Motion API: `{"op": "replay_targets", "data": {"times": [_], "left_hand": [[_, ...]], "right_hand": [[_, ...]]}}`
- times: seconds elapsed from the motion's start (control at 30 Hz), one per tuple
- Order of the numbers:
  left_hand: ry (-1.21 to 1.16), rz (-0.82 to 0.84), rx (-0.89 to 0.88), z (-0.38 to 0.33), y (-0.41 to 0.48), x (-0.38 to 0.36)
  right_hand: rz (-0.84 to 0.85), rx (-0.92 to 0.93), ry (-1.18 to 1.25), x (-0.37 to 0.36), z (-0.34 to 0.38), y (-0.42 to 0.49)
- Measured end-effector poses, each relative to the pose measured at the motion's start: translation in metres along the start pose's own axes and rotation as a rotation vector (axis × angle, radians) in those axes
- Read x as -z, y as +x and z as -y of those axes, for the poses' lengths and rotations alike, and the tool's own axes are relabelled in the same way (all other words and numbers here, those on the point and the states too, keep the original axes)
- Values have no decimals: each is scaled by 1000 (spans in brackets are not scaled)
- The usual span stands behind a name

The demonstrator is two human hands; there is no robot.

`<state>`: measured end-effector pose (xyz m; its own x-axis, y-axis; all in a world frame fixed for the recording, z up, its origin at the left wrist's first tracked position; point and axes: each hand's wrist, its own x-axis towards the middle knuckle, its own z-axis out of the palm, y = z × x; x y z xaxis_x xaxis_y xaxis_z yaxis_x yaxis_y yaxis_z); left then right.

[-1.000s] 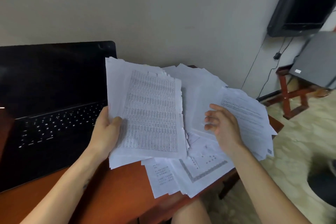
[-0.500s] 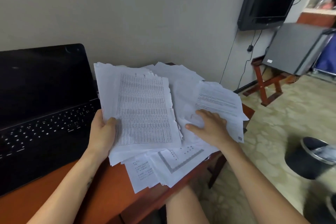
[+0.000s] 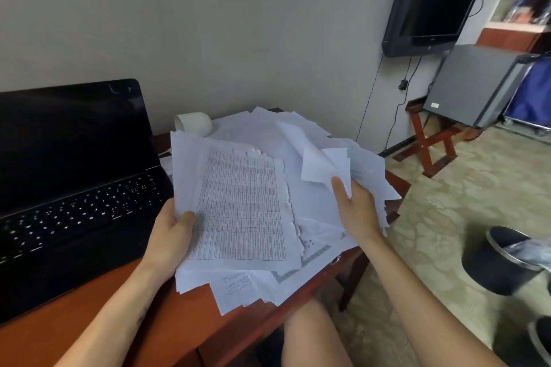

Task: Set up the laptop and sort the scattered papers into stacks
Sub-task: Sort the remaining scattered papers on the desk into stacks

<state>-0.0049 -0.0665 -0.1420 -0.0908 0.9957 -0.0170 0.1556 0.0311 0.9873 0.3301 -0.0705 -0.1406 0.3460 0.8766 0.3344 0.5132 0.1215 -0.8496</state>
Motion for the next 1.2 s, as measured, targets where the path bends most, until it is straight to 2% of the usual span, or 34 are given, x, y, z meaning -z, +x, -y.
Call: {"op": "replay_targets", "data": {"times": [0.07,0.17,0.27,0.33,0.4,0.47,0.53,0.6,0.67,0.83,0.9,1.0,1.2], "left_hand": [[10,34,-12,0,-1,-1],[-8,96,-22,-1,-5,-4],[-4,141,3,-3,-6,-2],[-15,164,20,-4,-7,1],[-43,154,48,-3,-7,4],[-66,158,67,0,-5,8],[-56,208,39,-2,-5,8],[-36,239,-1,-6,-7,5],[4,252,-34,-6,-7,2],[99,164,-49,5,-4,2],[79,178,-72,4,-6,3],[29,223,-75,4,-7,4],[-21,268,-55,1,-7,3]], "right_hand": [[105,34,32,-1,9,-11],[241,110,-45,-10,25,-33],[525,131,-114,-21,40,-50],[624,198,-150,-26,42,-57],[568,129,-27,-25,44,-59],[401,68,46,-21,37,-53],[258,62,-196,-14,23,-40],[313,-25,-576,-9,15,-34],[381,-81,-713,-11,12,-35],[376,-79,-659,-10,15,-26],[425,-82,-681,-9,16,-20],[468,9,-702,-17,17,-24],[479,149,-584,-40,28,-41]]}}
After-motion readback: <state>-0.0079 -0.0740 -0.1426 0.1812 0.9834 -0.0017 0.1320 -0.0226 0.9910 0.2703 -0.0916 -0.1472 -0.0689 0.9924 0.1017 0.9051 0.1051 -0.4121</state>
